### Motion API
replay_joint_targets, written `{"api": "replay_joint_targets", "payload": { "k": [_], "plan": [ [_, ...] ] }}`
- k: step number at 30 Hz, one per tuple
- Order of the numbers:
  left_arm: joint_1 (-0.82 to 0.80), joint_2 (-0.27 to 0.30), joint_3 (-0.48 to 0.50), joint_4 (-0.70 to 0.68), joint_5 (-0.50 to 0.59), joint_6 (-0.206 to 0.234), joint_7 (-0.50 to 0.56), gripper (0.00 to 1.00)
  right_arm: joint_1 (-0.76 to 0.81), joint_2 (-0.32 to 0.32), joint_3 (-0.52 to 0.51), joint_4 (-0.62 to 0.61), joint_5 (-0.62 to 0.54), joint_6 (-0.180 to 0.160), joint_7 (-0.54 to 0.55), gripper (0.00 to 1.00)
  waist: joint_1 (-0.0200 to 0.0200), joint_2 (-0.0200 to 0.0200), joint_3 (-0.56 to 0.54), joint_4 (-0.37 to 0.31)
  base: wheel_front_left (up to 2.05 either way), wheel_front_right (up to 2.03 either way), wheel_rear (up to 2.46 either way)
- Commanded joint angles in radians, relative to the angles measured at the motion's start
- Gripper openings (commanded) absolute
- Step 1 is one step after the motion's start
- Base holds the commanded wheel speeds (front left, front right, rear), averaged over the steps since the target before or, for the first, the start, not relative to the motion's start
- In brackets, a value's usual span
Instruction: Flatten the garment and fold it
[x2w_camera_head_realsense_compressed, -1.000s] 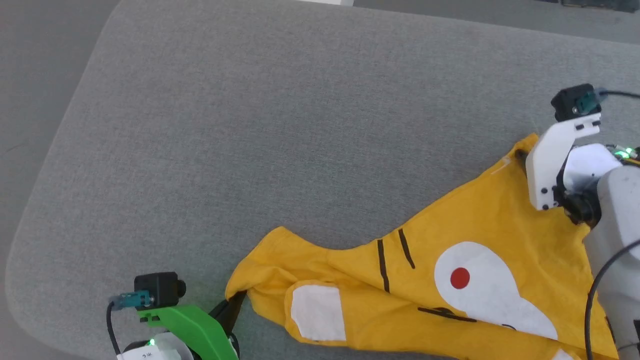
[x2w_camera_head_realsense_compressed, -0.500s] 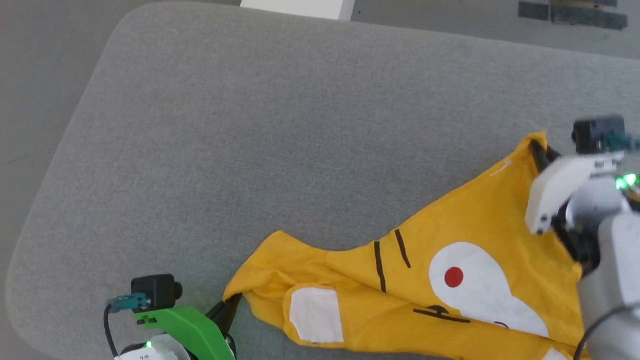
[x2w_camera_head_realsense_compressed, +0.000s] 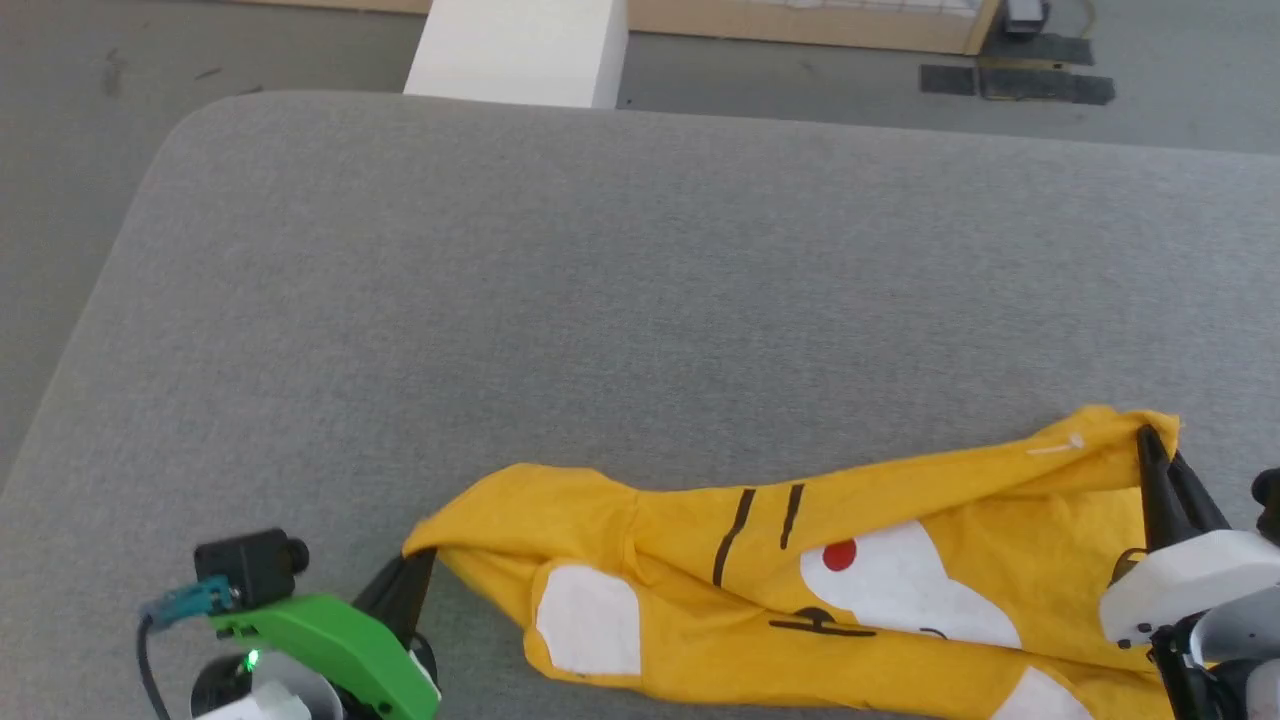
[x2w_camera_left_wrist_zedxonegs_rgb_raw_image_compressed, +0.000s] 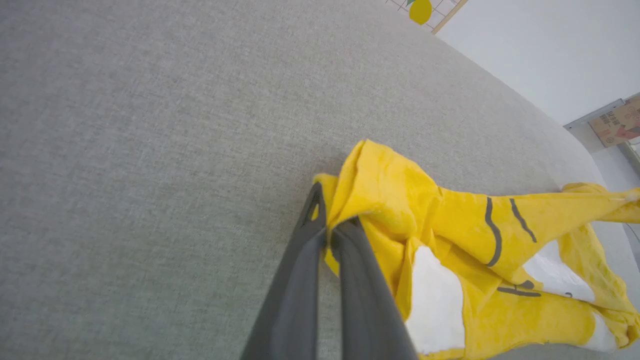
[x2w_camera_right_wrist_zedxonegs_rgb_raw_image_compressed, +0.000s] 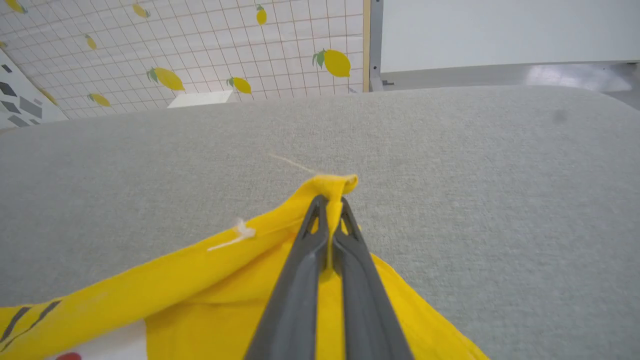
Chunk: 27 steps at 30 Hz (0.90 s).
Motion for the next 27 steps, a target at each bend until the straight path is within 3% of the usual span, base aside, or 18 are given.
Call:
{"api": "replay_joint_targets", "payload": {
  "k": [1,6,14,21,27],
  "plan": [
    [-0.03,0.001,0.009,-0.01,-0.01,-0.016,-0.013,0.0,0.009,0.004,-0.004,-0.026,0.007,-0.001,0.012,0.0,0.0,0.0,-0.025,-0.032,0.0,0.0,0.0],
    [-0.158,-0.008,0.044,-0.051,-0.045,-0.043,-0.034,0.0,-0.016,-0.037,0.006,-0.127,0.0,-0.001,0.095,0.0,0.0,0.0,-0.032,-0.059,0.0,0.0,0.0],
    [-0.53,-0.017,0.092,-0.048,-0.12,-0.048,0.021,0.0,-0.271,-0.211,0.102,-0.21,0.014,-0.001,0.259,0.0,0.0,0.0,0.05,-0.111,0.0,0.0,0.0],
    [-0.941,0.008,0.109,0.072,-0.047,0.004,0.038,0.0,-0.638,-0.322,0.222,-0.182,0.045,-0.001,0.372,0.0,0.0,0.0,0.22,-0.154,0.0,0.0,0.0],
    [-1.278,-0.005,0.141,0.198,-0.004,0.054,-0.007,0.0,-0.947,-0.357,0.289,-0.066,0.038,-0.001,0.391,0.0,0.0,0.0,0.345,-0.179,0.0,0.0,0.0]
  ]
}}
